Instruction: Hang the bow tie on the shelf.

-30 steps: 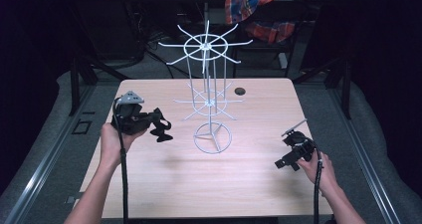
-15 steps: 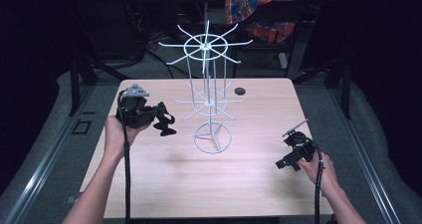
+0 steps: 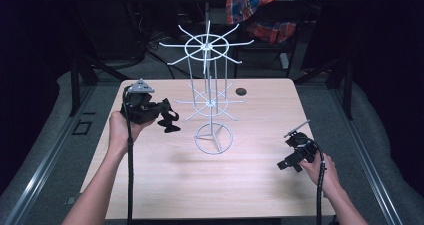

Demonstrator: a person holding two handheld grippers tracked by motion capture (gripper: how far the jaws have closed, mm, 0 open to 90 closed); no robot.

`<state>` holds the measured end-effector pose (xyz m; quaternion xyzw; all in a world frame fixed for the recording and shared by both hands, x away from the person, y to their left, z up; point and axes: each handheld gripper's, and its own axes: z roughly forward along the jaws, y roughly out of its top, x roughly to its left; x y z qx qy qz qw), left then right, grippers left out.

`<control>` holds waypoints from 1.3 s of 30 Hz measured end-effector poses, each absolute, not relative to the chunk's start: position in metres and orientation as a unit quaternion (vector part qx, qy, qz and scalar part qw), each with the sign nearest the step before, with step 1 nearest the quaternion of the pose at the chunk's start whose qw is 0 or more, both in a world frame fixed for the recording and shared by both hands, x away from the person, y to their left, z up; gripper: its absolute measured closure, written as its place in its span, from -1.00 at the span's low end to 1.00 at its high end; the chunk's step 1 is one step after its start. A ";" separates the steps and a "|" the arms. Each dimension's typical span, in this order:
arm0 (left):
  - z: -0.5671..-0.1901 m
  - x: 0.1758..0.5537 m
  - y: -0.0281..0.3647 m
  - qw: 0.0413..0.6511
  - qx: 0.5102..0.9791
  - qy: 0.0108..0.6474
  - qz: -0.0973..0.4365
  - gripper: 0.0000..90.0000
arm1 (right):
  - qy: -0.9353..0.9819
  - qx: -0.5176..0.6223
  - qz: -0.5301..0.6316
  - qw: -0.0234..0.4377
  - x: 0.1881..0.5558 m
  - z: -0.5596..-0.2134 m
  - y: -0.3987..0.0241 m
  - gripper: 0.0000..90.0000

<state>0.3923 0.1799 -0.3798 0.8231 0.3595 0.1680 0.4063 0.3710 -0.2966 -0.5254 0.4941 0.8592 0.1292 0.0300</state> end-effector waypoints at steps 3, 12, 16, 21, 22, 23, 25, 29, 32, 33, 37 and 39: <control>-0.378 0.394 0.176 0.406 0.825 0.355 0.170 0.98 | 0.858 0.495 0.132 0.032 0.371 -0.526 -0.297 -0.89; -0.382 0.398 0.169 0.412 0.824 0.350 0.168 0.98 | 0.855 0.500 0.132 0.028 0.370 -0.524 -0.297 -0.89; -0.382 0.399 0.166 0.410 0.827 0.345 0.168 0.98 | 0.858 0.495 0.135 0.028 0.371 -0.525 -0.297 -0.89; -0.380 0.401 0.161 0.414 0.828 0.337 0.170 0.98 | 0.857 0.497 0.131 0.028 0.371 -0.525 -0.297 -0.89; -0.380 0.401 0.161 0.414 0.828 0.337 0.170 0.98 | 0.858 0.495 0.133 0.030 0.371 -0.525 -0.297 -0.89; -0.380 0.403 0.159 0.412 0.831 0.334 0.169 0.98 | 0.858 0.495 0.133 0.030 0.371 -0.525 -0.297 -0.89; -0.380 0.404 0.157 0.411 0.833 0.331 0.165 0.98 | 0.858 0.495 0.132 0.030 0.371 -0.525 -0.297 -0.89; -0.381 0.406 0.153 0.407 0.837 0.327 0.162 0.98 | 0.858 0.495 0.133 0.030 0.371 -0.525 -0.297 -0.89; -0.385 0.408 0.148 0.403 0.841 0.325 0.157 0.98 | 0.859 0.494 0.133 0.030 0.371 -0.525 -0.297 -0.89; -0.385 0.408 0.148 0.403 0.841 0.325 0.157 0.98 | 0.859 0.494 0.133 0.030 0.371 -0.525 -0.297 -0.89; -0.389 0.411 0.147 0.399 0.844 0.326 0.148 0.98 | 0.859 0.494 0.131 0.029 0.370 -0.524 -0.297 -0.89; -0.392 0.412 0.147 0.398 0.844 0.328 0.146 0.98 | 0.859 0.494 0.131 0.029 0.370 -0.524 -0.297 -0.89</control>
